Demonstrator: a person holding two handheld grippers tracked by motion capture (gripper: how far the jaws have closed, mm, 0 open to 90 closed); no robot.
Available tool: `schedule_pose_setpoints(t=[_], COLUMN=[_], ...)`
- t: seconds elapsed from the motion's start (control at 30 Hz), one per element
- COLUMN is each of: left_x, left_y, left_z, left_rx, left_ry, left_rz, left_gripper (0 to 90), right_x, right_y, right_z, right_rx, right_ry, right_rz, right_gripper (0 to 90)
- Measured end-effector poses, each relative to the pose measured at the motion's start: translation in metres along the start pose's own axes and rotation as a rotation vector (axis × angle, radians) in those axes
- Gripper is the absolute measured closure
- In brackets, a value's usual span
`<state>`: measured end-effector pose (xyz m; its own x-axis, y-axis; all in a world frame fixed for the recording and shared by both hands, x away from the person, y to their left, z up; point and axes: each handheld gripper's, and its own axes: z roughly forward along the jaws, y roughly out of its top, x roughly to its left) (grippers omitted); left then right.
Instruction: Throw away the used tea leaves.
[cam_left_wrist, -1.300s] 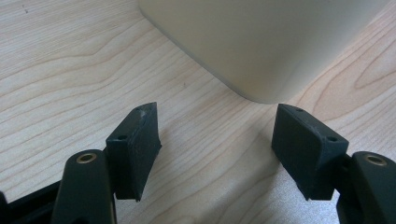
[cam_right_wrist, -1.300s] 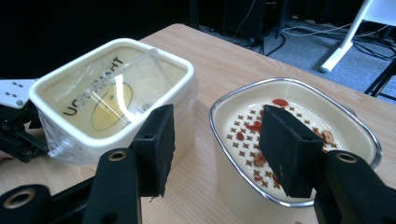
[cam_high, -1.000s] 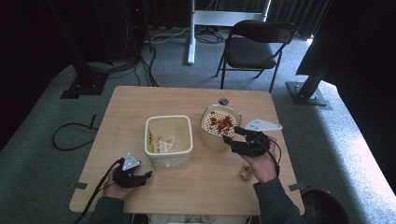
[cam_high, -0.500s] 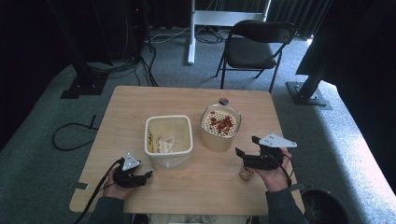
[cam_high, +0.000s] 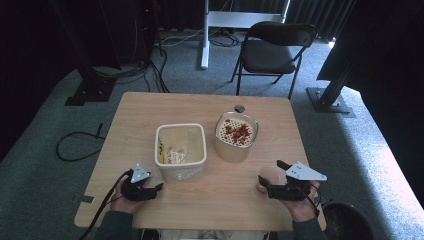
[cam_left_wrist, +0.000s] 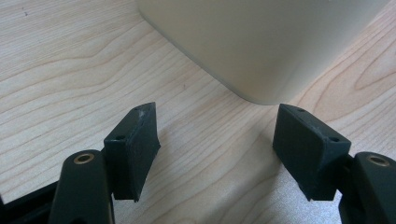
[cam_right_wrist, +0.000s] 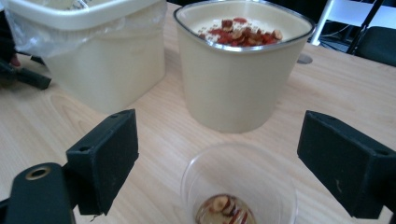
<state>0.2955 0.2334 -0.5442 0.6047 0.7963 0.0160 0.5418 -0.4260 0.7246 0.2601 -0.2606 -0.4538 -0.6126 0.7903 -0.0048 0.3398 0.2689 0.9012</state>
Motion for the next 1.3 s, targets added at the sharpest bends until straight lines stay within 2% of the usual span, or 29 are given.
schedule_pose_setpoints(t=[0.03,0.23,0.3,0.5,0.77,0.9,1.17,1.3], left_x=[0.0,0.0,0.0,0.0,0.0,0.0,0.0,0.0], left_y=[0.0,0.0,0.0,0.0,0.0,0.0,0.0,0.0], left_z=[0.0,0.0,0.0,0.0,0.0,0.0,0.0,0.0], left_rx=[0.0,0.0,0.0,0.0,0.001,0.001,0.001,0.001], left_ry=[0.0,0.0,0.0,0.0,0.0,0.0,0.0,0.0], left_rz=[0.0,0.0,0.0,-0.001,0.0,0.0,-0.001,0.0], left_gripper=[31.8,31.7,31.6,31.6,31.6,31.6,31.6,31.6], right_x=[0.0,-0.008,-0.011,-0.019,-0.018,-0.02,-0.021,-0.022], right_y=[-0.004,-0.026,-0.032,-0.048,-0.058,-0.059,-0.058,-0.057], right_z=[-0.001,-0.001,0.001,0.01,0.028,0.031,0.035,0.037], right_rx=[-0.006,-0.019,-0.005,0.006,0.026,0.016,0.0,-0.005], right_ry=[-0.009,0.009,0.007,0.048,0.068,0.065,0.051,0.029], right_rz=[-0.001,0.006,0.022,0.074,0.063,0.066,0.063,0.066], right_gripper=[12.0,12.3,13.7,14.2,20.6,25.2,28.2,30.0])
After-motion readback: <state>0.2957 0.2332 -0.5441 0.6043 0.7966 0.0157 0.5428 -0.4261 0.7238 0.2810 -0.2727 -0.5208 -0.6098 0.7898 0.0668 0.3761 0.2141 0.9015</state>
